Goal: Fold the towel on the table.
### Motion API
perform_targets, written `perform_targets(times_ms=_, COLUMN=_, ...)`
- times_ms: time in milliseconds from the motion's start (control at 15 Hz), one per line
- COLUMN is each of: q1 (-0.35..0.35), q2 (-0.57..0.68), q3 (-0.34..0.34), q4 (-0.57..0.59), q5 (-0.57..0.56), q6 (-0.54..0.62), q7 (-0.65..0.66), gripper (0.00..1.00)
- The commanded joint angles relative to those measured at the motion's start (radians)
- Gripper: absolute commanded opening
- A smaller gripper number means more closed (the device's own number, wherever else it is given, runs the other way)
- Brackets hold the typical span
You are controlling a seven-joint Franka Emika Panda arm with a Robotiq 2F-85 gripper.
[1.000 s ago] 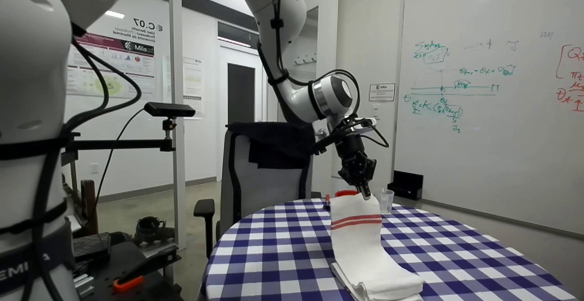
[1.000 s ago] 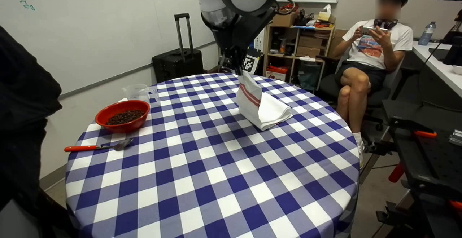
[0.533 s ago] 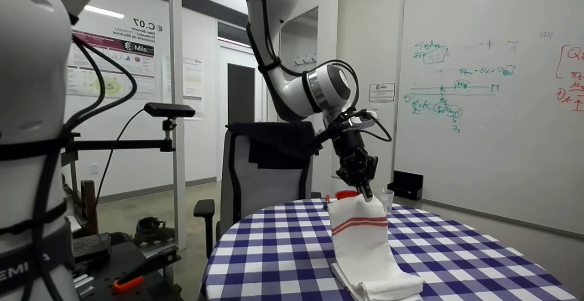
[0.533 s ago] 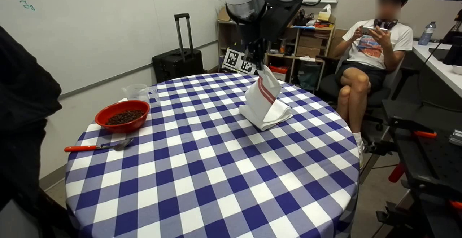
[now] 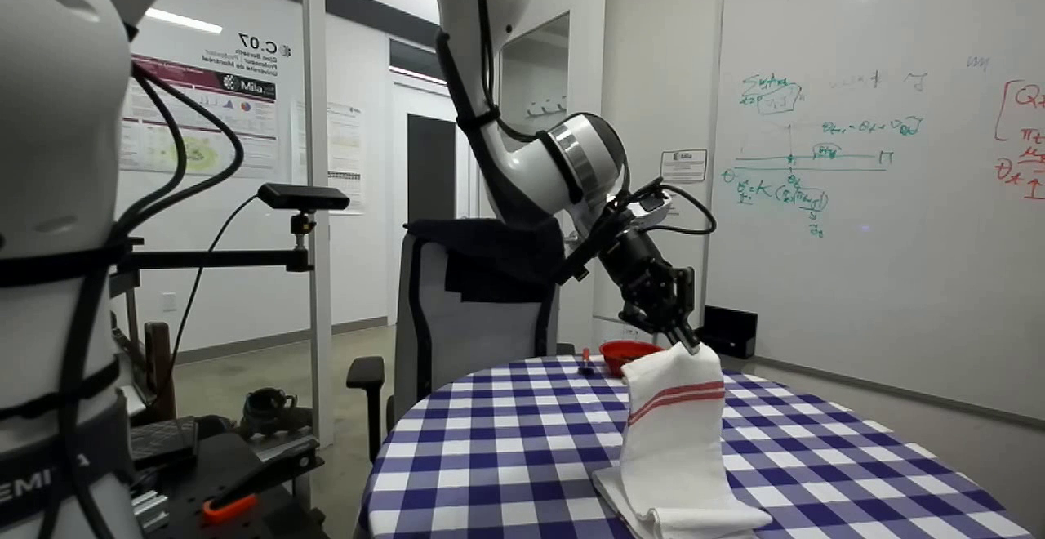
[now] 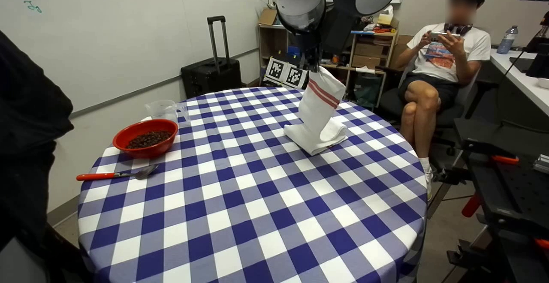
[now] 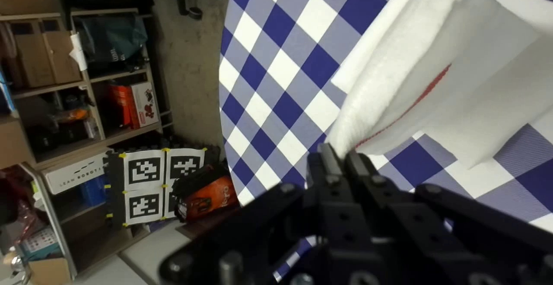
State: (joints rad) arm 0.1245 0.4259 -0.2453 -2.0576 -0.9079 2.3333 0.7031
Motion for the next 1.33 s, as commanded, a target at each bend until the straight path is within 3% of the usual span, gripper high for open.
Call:
perform_targets(times_ms=0, q1=-0.030, q2=0.003, q3=0.041, q4=-0.008, q5=-0.069, q6=0.013, q7=0.024, gripper=0.01)
perform_targets(times_ms=533, q1=-0.083, q2=0.077, q3=0.131, q4=0.022, q5=0.036, q6=0.072, q7=-0.040, gripper=0.01)
perform_targets(times_ms=1267, q1=-0.071, q2=0.195, q3=0.064, q4=0.099, q5=-0.001, q6=0.076, q7=0.042, gripper=0.01)
